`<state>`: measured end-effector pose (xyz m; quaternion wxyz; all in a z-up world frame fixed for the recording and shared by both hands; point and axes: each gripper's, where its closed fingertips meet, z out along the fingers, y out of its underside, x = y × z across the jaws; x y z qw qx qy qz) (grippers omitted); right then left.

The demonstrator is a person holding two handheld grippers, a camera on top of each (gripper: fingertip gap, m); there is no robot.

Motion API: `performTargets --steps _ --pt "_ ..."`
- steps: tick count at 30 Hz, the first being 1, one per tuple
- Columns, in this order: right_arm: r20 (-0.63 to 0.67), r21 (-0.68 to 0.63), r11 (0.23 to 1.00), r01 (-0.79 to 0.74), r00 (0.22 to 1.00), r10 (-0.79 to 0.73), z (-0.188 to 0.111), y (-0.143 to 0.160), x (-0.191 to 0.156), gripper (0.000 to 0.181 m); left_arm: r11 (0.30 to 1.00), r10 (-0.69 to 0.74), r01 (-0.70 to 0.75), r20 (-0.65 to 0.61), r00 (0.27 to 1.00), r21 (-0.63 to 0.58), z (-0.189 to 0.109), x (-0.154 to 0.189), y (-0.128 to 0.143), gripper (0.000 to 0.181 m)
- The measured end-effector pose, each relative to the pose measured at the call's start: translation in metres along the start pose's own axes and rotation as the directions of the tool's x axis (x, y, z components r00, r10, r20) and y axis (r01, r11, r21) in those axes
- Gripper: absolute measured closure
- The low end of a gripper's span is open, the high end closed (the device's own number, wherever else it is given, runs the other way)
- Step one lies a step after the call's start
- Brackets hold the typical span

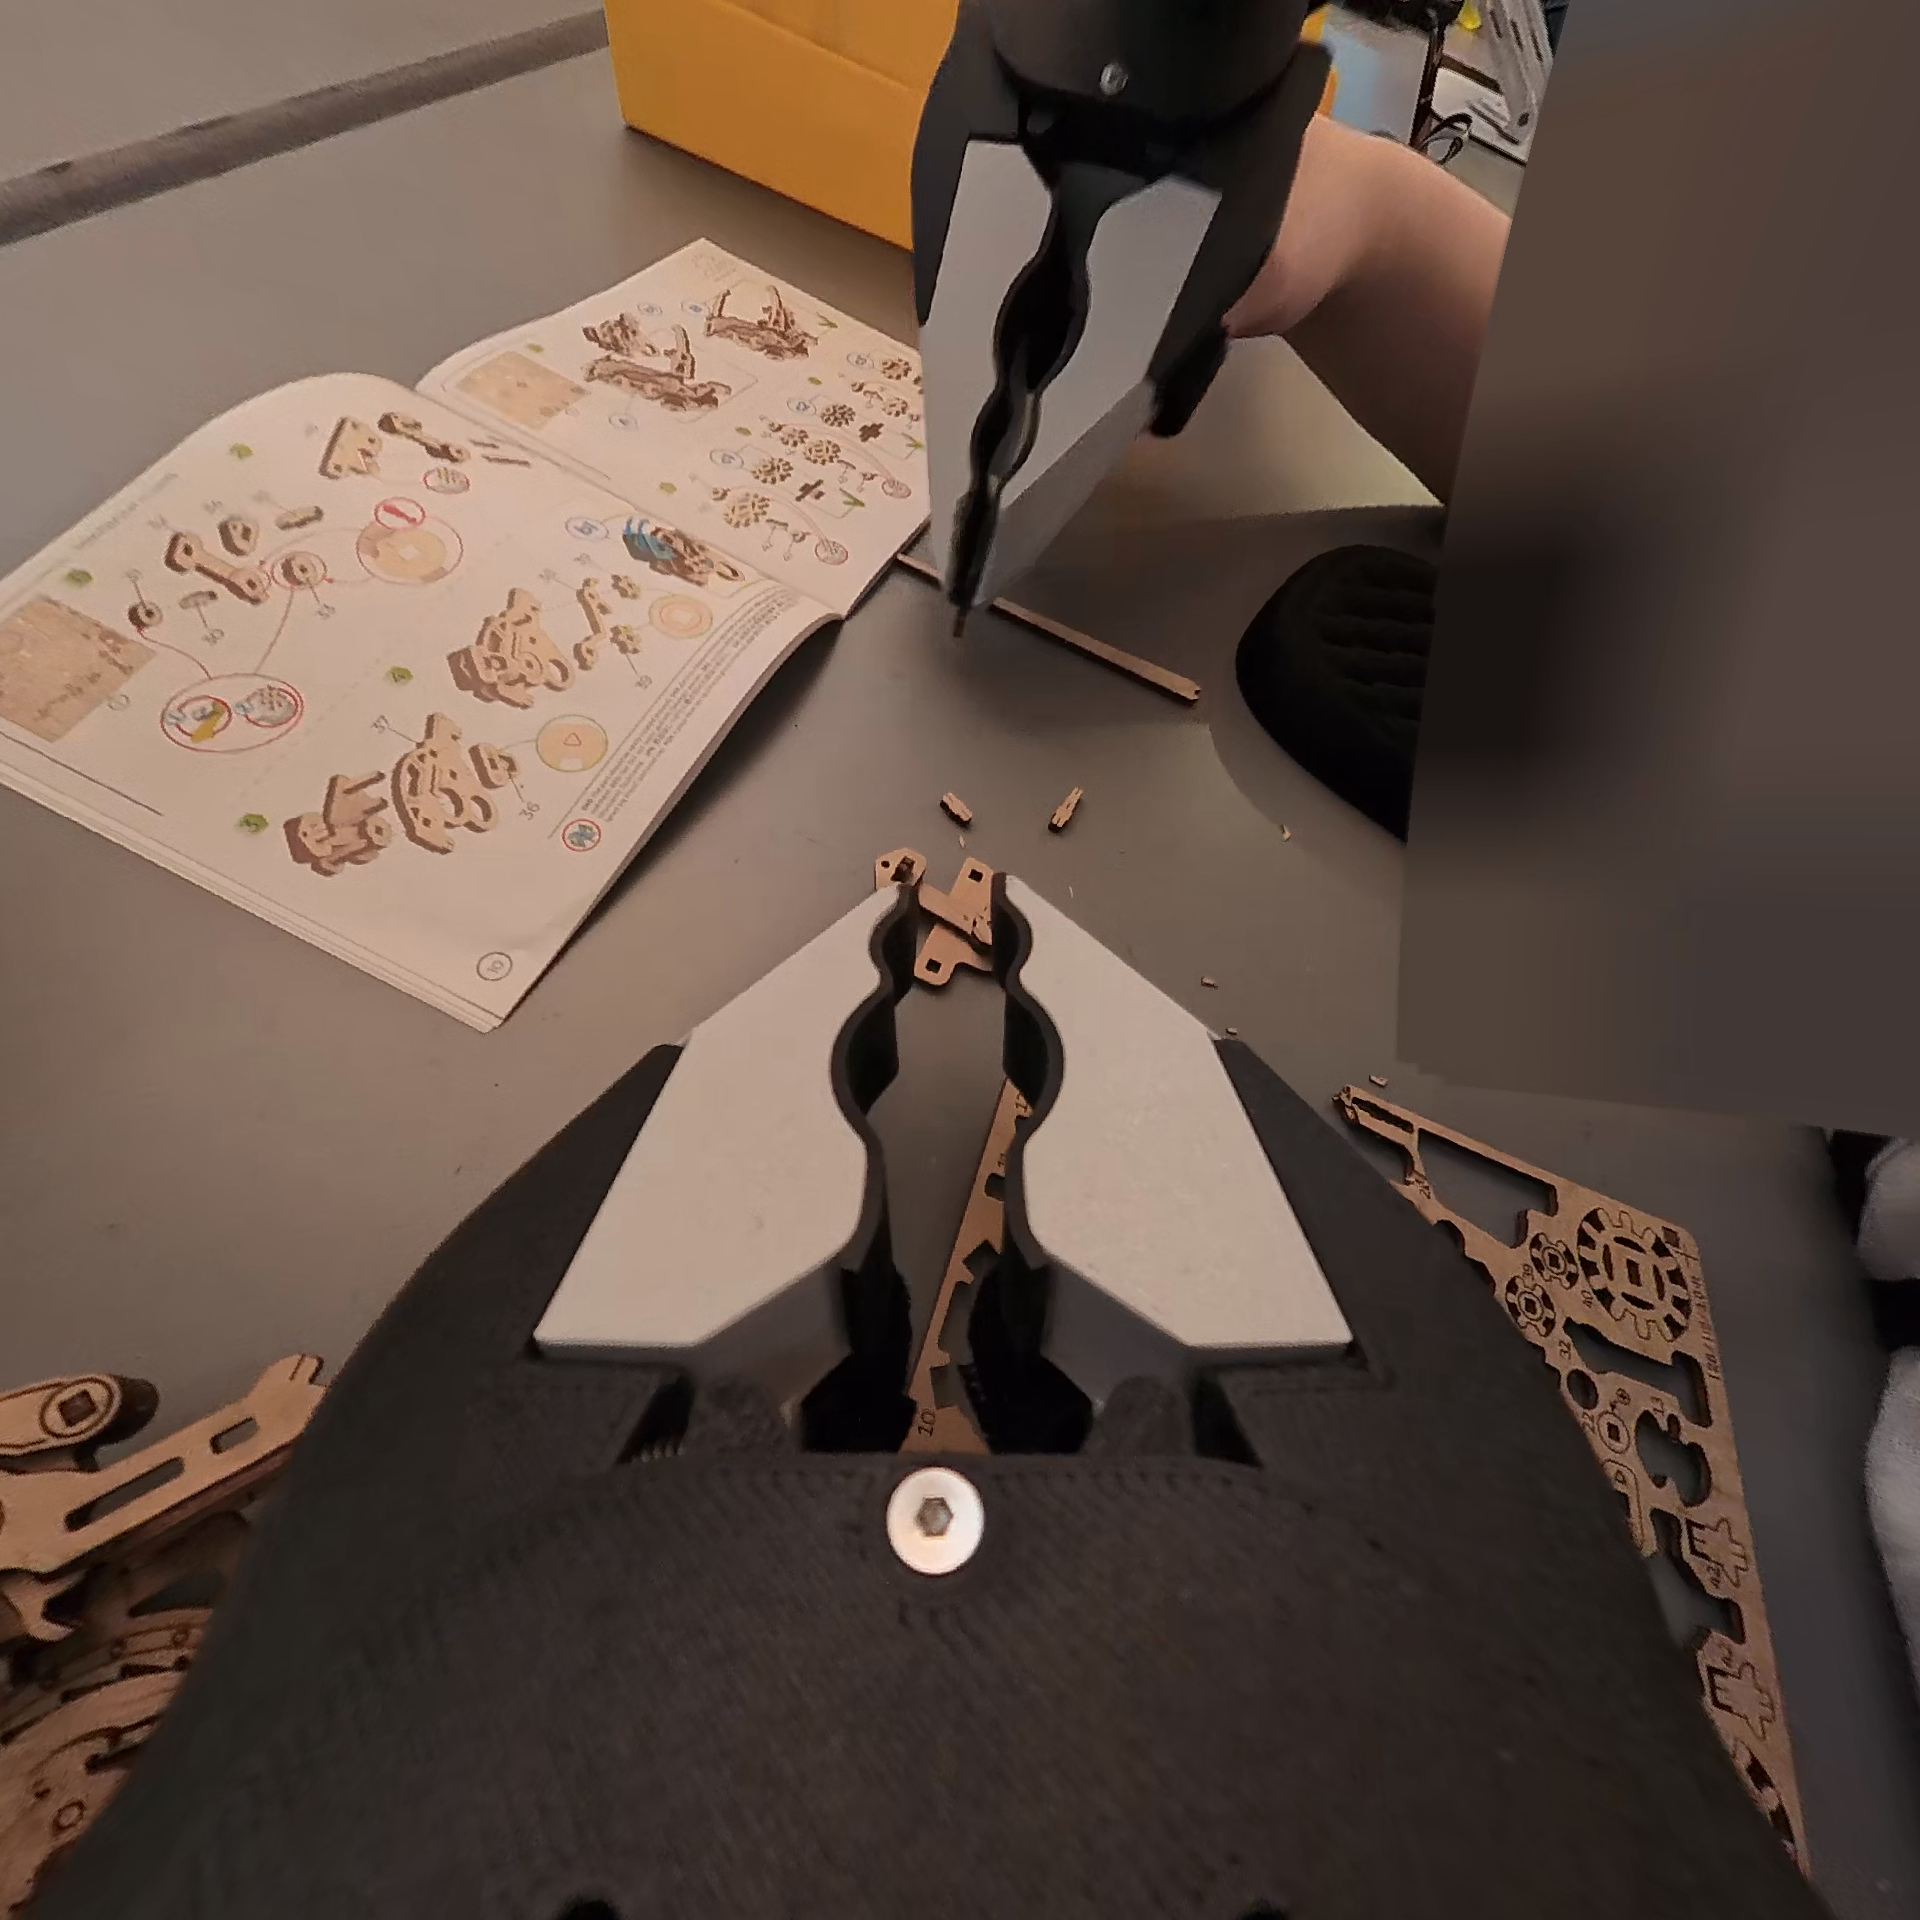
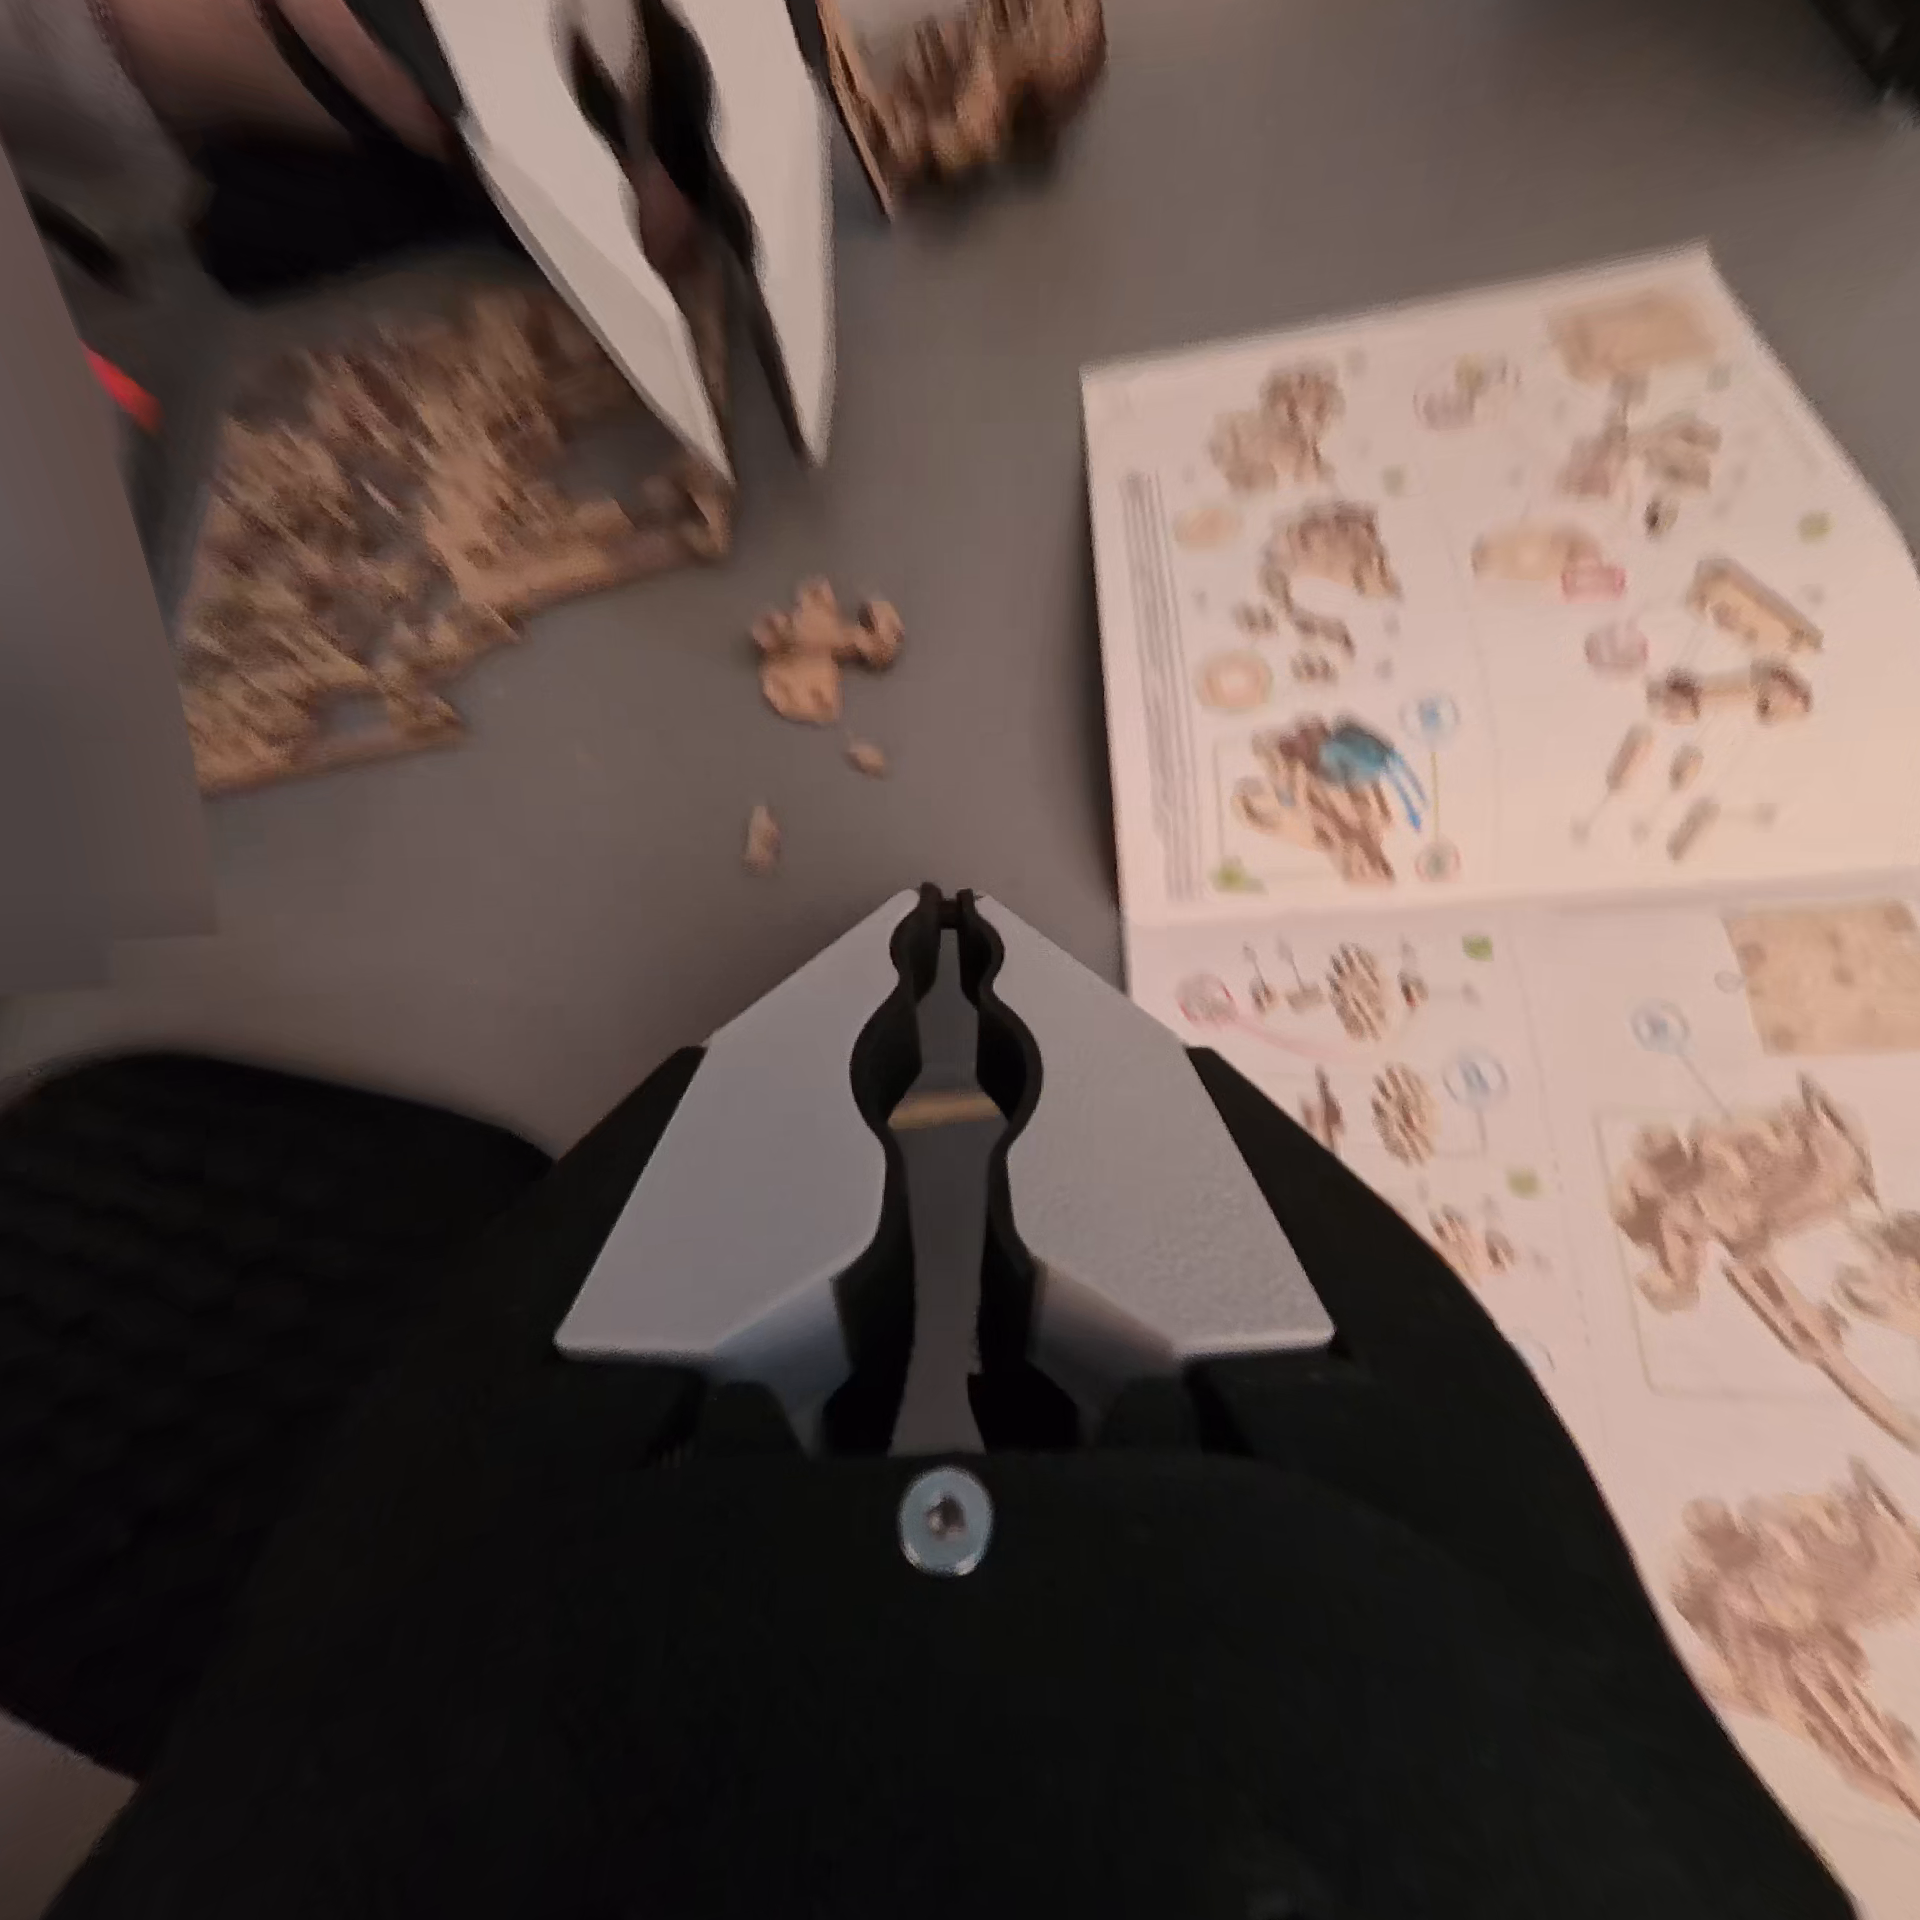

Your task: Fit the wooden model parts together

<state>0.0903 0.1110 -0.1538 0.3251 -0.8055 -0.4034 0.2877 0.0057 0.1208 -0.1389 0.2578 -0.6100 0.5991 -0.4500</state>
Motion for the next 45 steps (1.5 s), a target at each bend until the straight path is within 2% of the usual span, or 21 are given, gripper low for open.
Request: performTargets --steps 3,7,10,13,18,32,45 --pt "0.051 0.112 0.993 -0.032 0.998 0.027 -0.003 -0.028 -0.015 0.181 1.0 0.02 -0.02 0.009 1.0 0.009 0.0 0.001 -0.002 0.169" --pt "0.058 0.211 0.977 -0.03 0.998 0.019 0.006 -0.059 -0.039 0.181 0.999 0.049 -0.049 -0.009 0.999 0.018 0.002 0.01 -0.005 0.162" --pt "0.041 0.271 0.962 -0.019 0.999 0.009 0.013 -0.073 -0.054 0.181 0.996 0.081 -0.081 -0.014 0.997 0.03 0.003 0.019 -0.009 0.156" --pt "0.033 0.34 0.94 -0.022 0.999 0.011 0.011 -0.084 -0.061 0.181 0.99 0.131 -0.13 -0.021 0.991 0.044 0.003 0.029 -0.012 0.161" --pt "0.09 0.373 0.925 -0.075 0.995 0.045 0.01 -0.088 -0.065 0.181 0.989 0.137 -0.136 -0.013 0.991 0.062 0.002 0.032 -0.016 0.172" --pt "0.148 0.373 0.925 -0.079 0.989 0.025 0.015 -0.083 -0.061 0.181 0.992 0.064 -0.056 -0.066 0.996 0.112 0.001 0.039 -0.023 0.173" --pt "0.183 0.34 0.937 -0.083 0.983 0.021 0.027 -0.077 -0.067 0.181 0.995 0.05 -0.044 -0.067 0.997 0.085 0.003 0.034 -0.017 0.181"
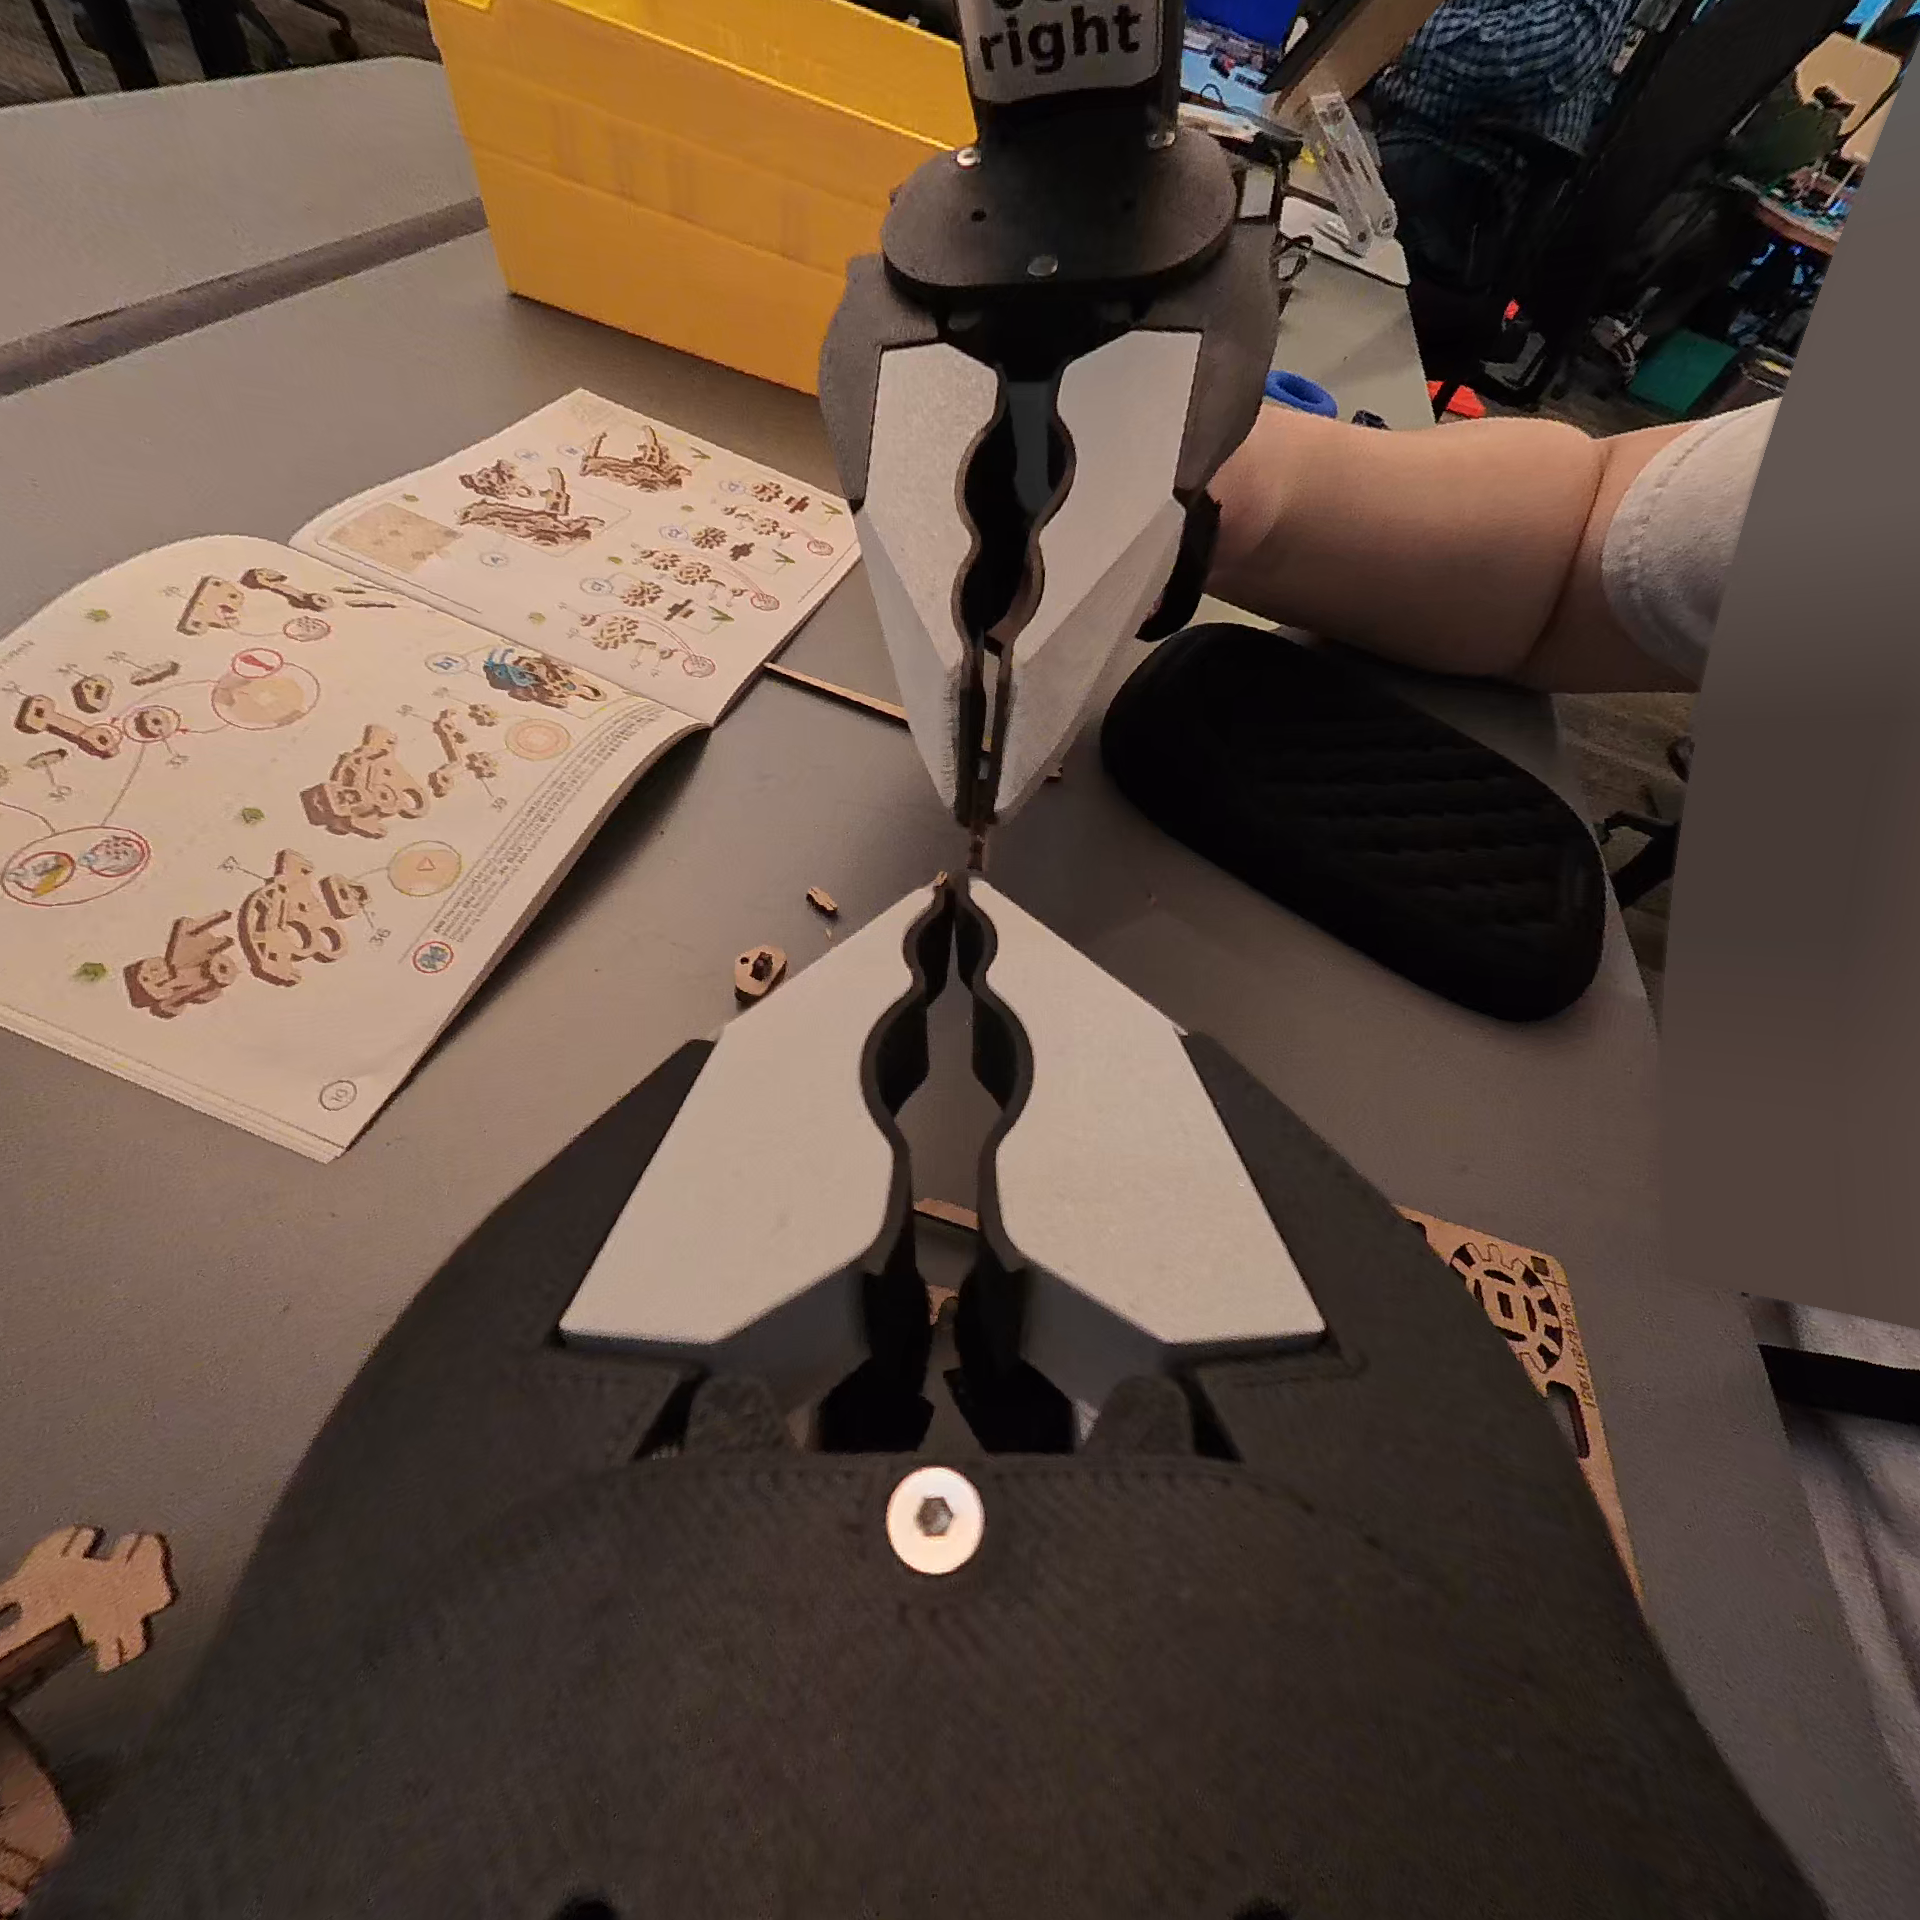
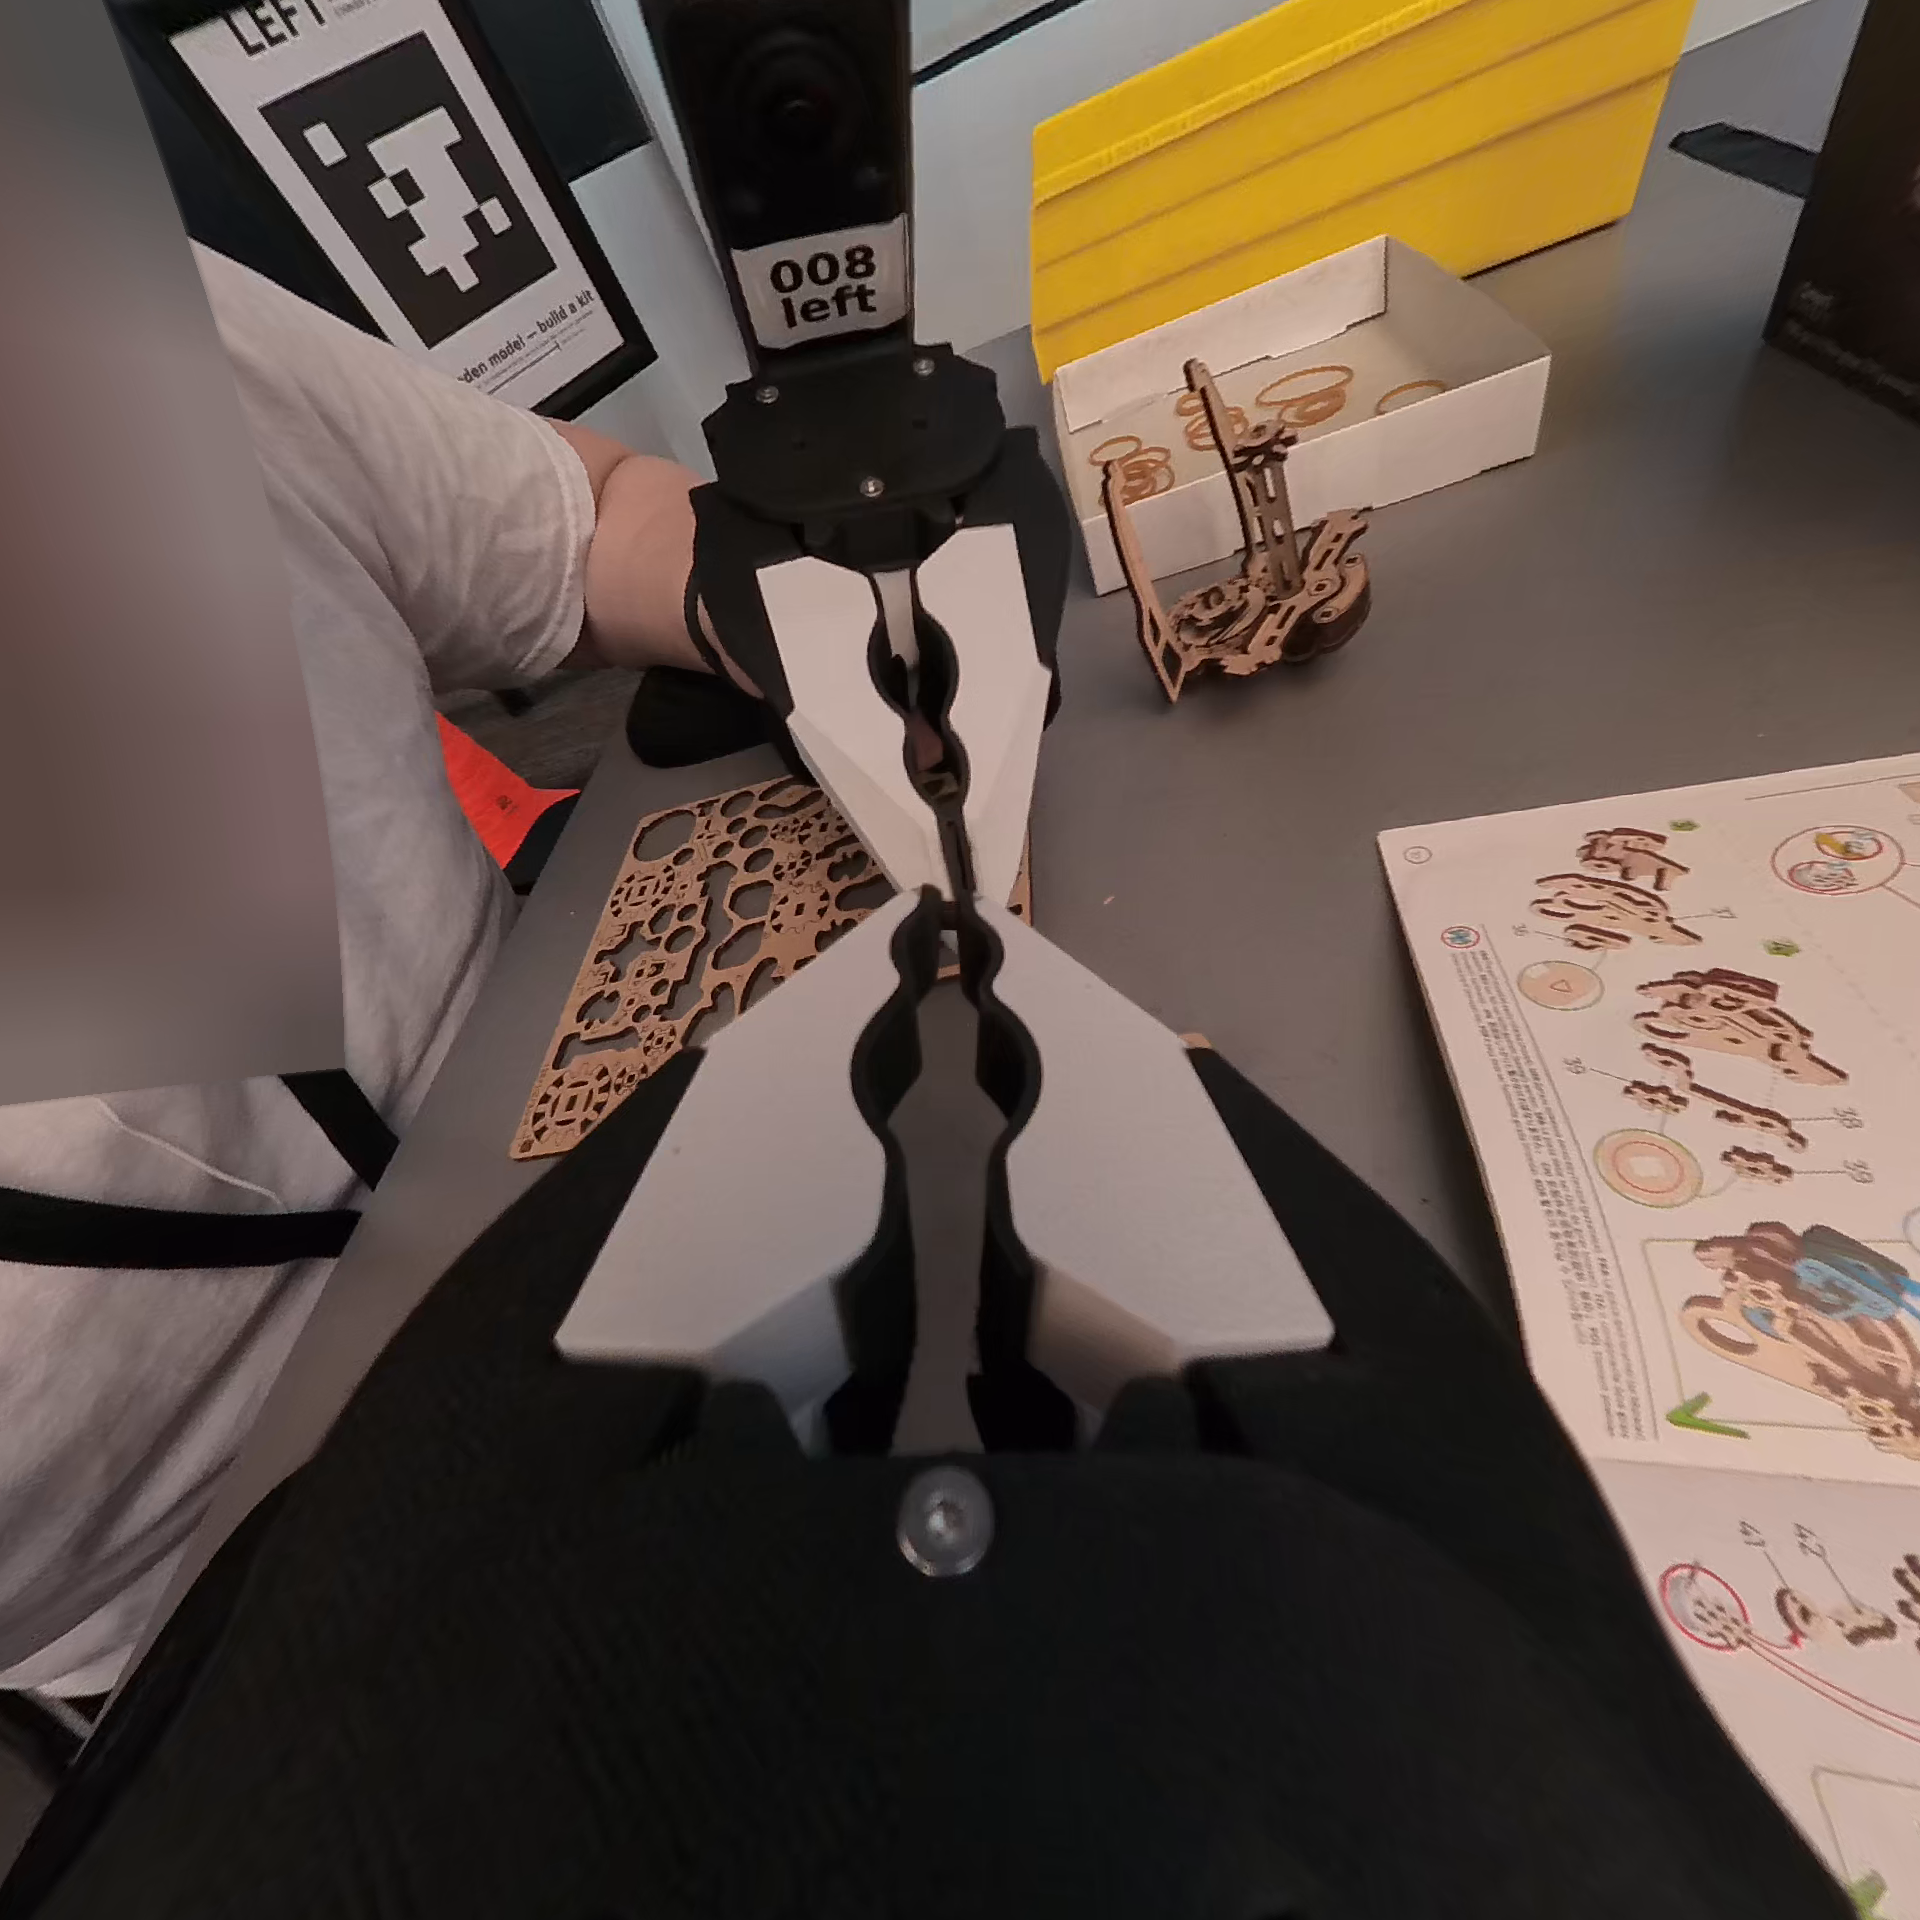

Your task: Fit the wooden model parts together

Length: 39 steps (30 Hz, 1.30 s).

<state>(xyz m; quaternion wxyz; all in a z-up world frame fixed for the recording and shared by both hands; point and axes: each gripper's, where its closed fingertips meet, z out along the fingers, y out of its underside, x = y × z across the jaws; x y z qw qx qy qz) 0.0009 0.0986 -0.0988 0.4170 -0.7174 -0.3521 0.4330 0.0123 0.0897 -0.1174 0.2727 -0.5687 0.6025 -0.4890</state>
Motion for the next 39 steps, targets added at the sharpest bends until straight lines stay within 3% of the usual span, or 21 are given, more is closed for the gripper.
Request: performTargets --steps 12,18,22,26,31,39 --pt "-0.09 0.006 0.996 -0.085 0.992 0.085 -0.013 0.005 0.027 0.181 0.997 -0.036 0.028 0.118 0.992 0.072 -0.013 -0.028 -0.011 0.175" --pt "-0.069 -0.014 0.972 -0.233 0.97 0.231 -0.01 0.01 0.034 0.181 0.991 -0.05 0.023 0.208 0.977 0.13 -0.025 -0.048 -0.021 0.176" --pt "-0.103 -0.096 0.969 -0.227 0.971 0.217 -0.001 0.012 0.038 0.181 0.983 -0.077 0.033 0.238 0.968 0.181 -0.035 -0.058 -0.027 0.176" --pt "-0.167 -0.269 0.956 -0.119 0.983 0.076 0.014 0.013 0.038 0.181 0.974 -0.107 0.052 0.243 0.964 0.223 -0.041 -0.062 -0.031 0.176" --pt "-0.191 -0.558 0.83 0.005 0.972 -0.134 0.025 0.037 0.041 0.181 0.93 -0.154 0.059 0.239 0.959 0.363 -0.06 -0.064 -0.049 0.177" --pt "-0.203 -0.611 0.791 -0.033 0.972 -0.115 0.029 0.046 0.042 0.181 0.915 -0.164 0.059 0.234 0.958 0.399 -0.061 -0.059 -0.053 0.18"
